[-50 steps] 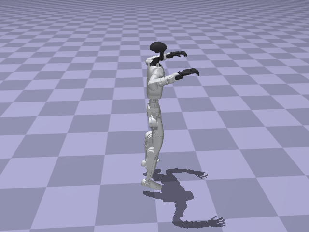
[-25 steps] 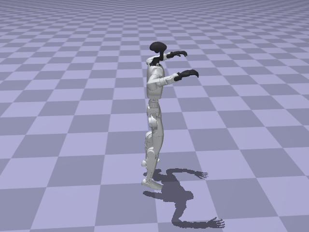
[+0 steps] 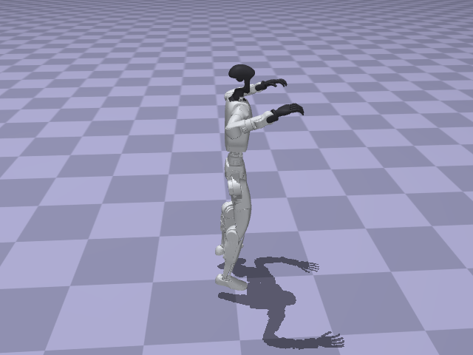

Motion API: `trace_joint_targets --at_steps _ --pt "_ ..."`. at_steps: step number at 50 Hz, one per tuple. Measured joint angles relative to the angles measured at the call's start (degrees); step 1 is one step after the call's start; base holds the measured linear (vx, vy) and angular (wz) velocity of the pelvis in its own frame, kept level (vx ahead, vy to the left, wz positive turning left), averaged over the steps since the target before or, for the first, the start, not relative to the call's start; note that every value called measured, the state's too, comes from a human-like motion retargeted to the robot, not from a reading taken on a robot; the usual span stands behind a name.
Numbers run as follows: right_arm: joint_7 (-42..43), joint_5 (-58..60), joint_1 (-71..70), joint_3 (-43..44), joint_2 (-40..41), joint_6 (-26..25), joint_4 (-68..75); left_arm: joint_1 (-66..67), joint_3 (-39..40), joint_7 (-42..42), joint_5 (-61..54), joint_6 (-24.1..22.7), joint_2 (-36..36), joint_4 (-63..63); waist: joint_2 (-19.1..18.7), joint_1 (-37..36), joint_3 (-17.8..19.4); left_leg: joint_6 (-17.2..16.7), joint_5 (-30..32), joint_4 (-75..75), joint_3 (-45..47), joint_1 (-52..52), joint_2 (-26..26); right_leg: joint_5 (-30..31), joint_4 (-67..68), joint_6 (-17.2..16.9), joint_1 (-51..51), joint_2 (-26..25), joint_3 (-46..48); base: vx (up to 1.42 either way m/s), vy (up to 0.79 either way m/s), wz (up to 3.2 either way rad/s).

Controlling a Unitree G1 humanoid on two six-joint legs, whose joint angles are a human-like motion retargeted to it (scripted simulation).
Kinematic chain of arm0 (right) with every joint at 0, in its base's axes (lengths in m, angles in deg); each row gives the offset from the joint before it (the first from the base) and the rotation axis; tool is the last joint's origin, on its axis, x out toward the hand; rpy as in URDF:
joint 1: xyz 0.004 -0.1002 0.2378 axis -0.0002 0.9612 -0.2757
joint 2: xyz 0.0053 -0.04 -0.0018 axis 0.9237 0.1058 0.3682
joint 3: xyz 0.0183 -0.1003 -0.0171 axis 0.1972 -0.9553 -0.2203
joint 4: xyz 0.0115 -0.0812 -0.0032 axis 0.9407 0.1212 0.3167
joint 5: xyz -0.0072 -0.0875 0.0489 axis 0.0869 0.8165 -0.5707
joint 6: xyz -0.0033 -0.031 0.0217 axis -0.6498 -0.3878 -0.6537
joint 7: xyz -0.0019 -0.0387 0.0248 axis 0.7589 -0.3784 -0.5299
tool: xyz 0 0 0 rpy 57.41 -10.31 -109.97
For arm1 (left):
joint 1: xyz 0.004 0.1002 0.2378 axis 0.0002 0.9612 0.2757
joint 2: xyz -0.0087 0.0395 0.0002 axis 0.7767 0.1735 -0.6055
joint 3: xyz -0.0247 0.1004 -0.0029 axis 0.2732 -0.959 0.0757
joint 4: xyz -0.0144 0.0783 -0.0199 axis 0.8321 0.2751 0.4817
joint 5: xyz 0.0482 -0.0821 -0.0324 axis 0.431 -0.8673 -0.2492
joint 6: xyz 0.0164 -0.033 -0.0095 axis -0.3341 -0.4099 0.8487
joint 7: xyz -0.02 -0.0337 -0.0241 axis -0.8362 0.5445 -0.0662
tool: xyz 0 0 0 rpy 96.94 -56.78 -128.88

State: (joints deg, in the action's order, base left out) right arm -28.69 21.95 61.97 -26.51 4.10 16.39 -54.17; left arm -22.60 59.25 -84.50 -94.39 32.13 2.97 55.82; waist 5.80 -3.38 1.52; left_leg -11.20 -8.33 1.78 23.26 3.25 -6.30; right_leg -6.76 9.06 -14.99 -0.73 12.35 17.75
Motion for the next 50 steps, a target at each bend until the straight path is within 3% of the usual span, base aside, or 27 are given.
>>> trace_joint_targets --at_steps 5,10,15,19,22,25,29,32,37,40,42,45,48,50 --pt "1.3 -2.1 -3.8 -4.4 0.8 0.7 0.0 -1.6 -4.9 1.7 -2.8 -0.8 -6.4 0.1 -0.2 0.5 0.4 -0.1 -0.3 0.7 -0.6 -0.2 -0.6 -1.6 1.6 0.4 -0.4 -0.5 -0.3 0.07 -0.08 0.07" --pt "2.9 -5.3 -11.6 -16.1 2.5 0.9 0.7 -1.4 -9.6 5.1 -10.3 -1.3 -20.0 -0.3 0.3 1.3 1.7 1.1 -0.6 3.1 -0.8 -1.2 -1.7 -2.7 4.1 1.2 -1.6 -0.8 -1.2 0.05 -0.13 -0.04" --pt "2.3 2.5 -17.0 -30.9 3.3 1.3 3.6 1.1 -11.6 4.7 -7.8 -0.1 -32.9 -0.6 3.0 0.2 5.9 8.0 -0.4 13.8 -1.3 -5.4 -3.0 -4.0 6.1 1.8 -1.5 0.3 -2.1 0.04 -0.19 -0.14" --pt "1.5 13.2 -18.9 -40.4 3.1 3.4 4.5 5.7 -12.7 2.2 0.4 0.7 -36.4 -1.0 3.9 -2.7 10.4 12.1 -1.2 31.7 -5.8 -15.2 -4.9 -5.4 8.5 2.3 -1.7 0.4 -2.6 0.04 -0.18 -0.12" --pt "2.1 14.4 -21.9 -46.6 5.3 3.3 5.2 8.7 -14.4 1.8 0.7 0.8 -37.7 -0.8 3.4 -5.1 13.8 11.5 -2.3 39.2 -7.2 -22.1 -5.5 -6.6 10.9 2.5 -2.7 0.0 -2.5 0.07 -0.12 0.01" --pt "3.8 11.5 -27.1 -52.2 10.1 1.2 7.7 10.1 -16.7 3.1 -2.1 1.1 -38.7 0.0 3.2 -7.1 17.3 10.5 -2.9 37.3 -3.4 -26.0 -5.6 -7.6 13.2 2.7 -3.9 0.4 -1.9 0.09 -0.08 0.19" --pt "7.4 6.5 -38.2 -61.0 17.8 -0.9 16.9 8.2 -21.5 6.4 -5.1 0.9 -41.1 3.5 2.4 -8.9 22.2 8.6 0.9 22.2 1.8 -27.9 -2.4 -9.5 16.5 3.6 -6.3 1.4 -1.1 0.08 -0.03 0.26" --pt "12.4 3.5 -49.8 -68.9 23.6 -1.7 29.4 3.4 -27.1 8.3 -7.7 0.9 -44.5 9.4 0.4 -10.4 26.2 7.1 5.4 8.0 0.4 -28.5 0.4 -12.2 20.3 5.0 -9.0 1.1 -1.3 0.08 0.03 -0.02" --pt "22.8 -0.2 -68.6 -80.7 32.2 -5.2 55.7 -4.9 -38.5 8.5 -10.0 3.3 -48.9 21.3 -3.7 -14.0 28.3 6.9 10.2 -1.0 -6.2 -36.8 -0.7 -19.2 34.1 11.3 -21.3 -0.4 -3.6 0.07 0.05 -0.41" --pt "24.4 -1.0 -80.9 -87.4 36.2 -10.2 71.6 -9.8 -44.6 6.4 -9.4 6.7 -48.3 26.9 -2.7 -14.3 28.3 8.7 13.9 4.2 -8.4 -47.7 -0.2 -23.4 49.8 16.6 -35.5 2.2 -6.7 0.02 0.03 0.06" --pt "23.1 -0.4 -87.7 -92.1 37.5 -13.8 79.1 -12.9 -48.3 4.4 -8.5 9.0 -46.3 29.2 -1.3 -12.3 28.3 9.9 14.3 13.7 -9.1 -57.9 1.5 -25.5 61.8 19.1 -45.9 5.9 -9.4 0.03 0.04 1.02" --pt "21.3 -0.8 -96.4 -98.1 38.0 -16.7 85.3 -18.3 -52.9 2.0 -8.2 11.5 -42.6 31.9 -1.0 -8.0 28.3 10.0 10.0 35.3 -9.4 -75.9 2.9 -28.5 79.5 20.8 -59.8 11.1 -13.4 0.09 0.05 1.37" --pt "22.7 -2.3 -101.0 -101.4 35.8 -15.7 83.8 -22.3 -55.8 1.9 -8.3 11.2 -38.6 32.3 -3.4 -5.5 28.3 8.6 5.1 54.5 -10.0 -90.4 1.9 -31.4 93.7 20.8 -68.7 13.4 -16.2 0.14 0.04 0.89" --pt "24.3 -1.4 -100.8 -104.3 34.5 -14.4 82.2 -23.2 -58.5 2.8 -8.9 10.1 -36.2 32.8 -3.6 -3.6 28.3 8.2 2.4 63.8 -8.0 -93.2 2.0 -34.4 101.9 19.7 -69.7 15.6 -20.6 0.16 0.01 0.6"
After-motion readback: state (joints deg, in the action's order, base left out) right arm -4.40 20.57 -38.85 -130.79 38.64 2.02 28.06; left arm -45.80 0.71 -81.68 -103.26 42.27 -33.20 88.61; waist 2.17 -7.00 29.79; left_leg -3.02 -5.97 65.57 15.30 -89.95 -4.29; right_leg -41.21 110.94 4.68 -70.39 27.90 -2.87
